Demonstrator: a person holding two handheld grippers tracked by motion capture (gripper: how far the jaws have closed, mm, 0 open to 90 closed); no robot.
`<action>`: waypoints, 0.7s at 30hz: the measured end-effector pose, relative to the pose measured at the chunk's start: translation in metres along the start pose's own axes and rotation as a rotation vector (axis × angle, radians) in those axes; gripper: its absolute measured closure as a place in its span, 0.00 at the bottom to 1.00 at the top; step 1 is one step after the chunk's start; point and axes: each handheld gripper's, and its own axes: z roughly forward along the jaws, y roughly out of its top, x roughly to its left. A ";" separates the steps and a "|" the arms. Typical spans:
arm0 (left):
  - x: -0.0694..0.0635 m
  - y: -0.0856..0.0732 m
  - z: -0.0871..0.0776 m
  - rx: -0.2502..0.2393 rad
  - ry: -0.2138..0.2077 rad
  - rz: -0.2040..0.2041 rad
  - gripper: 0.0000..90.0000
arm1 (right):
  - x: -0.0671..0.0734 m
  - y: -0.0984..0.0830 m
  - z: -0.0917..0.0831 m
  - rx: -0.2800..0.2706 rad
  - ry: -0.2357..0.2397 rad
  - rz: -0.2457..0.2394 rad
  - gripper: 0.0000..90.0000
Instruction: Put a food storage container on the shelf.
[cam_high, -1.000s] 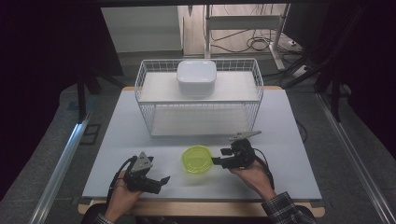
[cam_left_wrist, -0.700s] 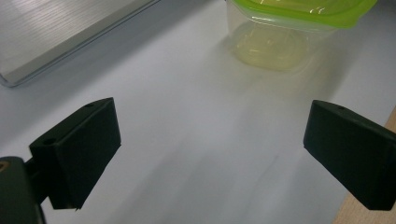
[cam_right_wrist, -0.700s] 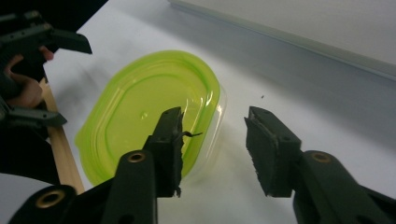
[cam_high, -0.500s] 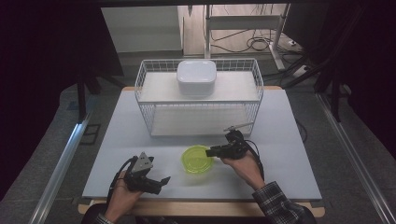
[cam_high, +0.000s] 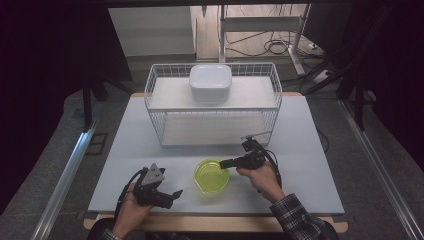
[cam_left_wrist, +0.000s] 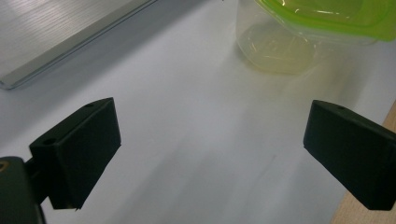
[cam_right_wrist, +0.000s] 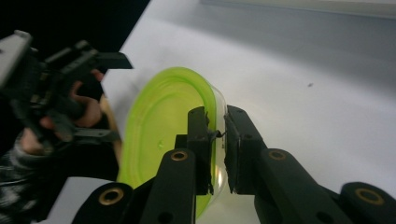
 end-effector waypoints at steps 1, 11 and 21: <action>0.000 0.000 0.000 0.000 0.000 0.000 0.04 | 0.000 0.000 -0.001 -0.004 0.016 0.006 0.91; 0.000 0.000 0.000 0.000 0.000 0.001 0.04 | 0.002 0.002 -0.008 -0.047 0.016 0.007 0.91; 0.000 0.000 0.000 -0.001 0.000 0.001 0.04 | 0.002 0.005 -0.016 -0.085 0.019 0.013 0.93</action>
